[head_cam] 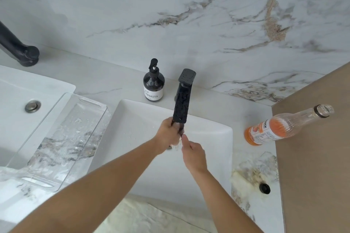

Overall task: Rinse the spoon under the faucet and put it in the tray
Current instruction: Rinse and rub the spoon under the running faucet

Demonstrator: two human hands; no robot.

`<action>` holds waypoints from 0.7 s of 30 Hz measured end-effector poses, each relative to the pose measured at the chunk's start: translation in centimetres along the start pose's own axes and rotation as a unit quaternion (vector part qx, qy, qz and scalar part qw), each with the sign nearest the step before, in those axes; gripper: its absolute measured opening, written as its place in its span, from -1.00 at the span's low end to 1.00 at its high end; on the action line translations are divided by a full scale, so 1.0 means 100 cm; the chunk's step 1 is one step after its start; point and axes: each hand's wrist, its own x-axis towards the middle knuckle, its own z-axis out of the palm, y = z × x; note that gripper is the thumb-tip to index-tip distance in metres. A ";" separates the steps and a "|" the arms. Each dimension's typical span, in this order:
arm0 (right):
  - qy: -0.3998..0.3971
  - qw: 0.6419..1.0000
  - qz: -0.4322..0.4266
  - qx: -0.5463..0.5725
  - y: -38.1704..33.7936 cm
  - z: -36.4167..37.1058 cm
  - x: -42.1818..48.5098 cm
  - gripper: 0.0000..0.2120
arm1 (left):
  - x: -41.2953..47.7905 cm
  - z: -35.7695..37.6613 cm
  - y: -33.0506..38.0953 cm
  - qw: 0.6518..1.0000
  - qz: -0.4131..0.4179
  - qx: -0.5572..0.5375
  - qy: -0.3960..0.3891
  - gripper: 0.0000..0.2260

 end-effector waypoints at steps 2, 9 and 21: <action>-0.054 0.993 0.050 0.091 -0.002 0.013 -0.005 -0.40 | 0.001 -0.001 0.001 0.999 -0.015 0.035 -0.027 -0.76; -0.164 0.978 0.075 0.107 -0.028 0.007 0.002 -0.48 | -0.013 0.006 -0.012 0.991 -0.076 -0.099 -0.039 -0.58; -0.085 0.968 0.004 0.238 -0.046 -0.012 0.025 -0.91 | -0.026 -0.009 -0.034 0.988 -0.084 -0.073 -0.110 -0.67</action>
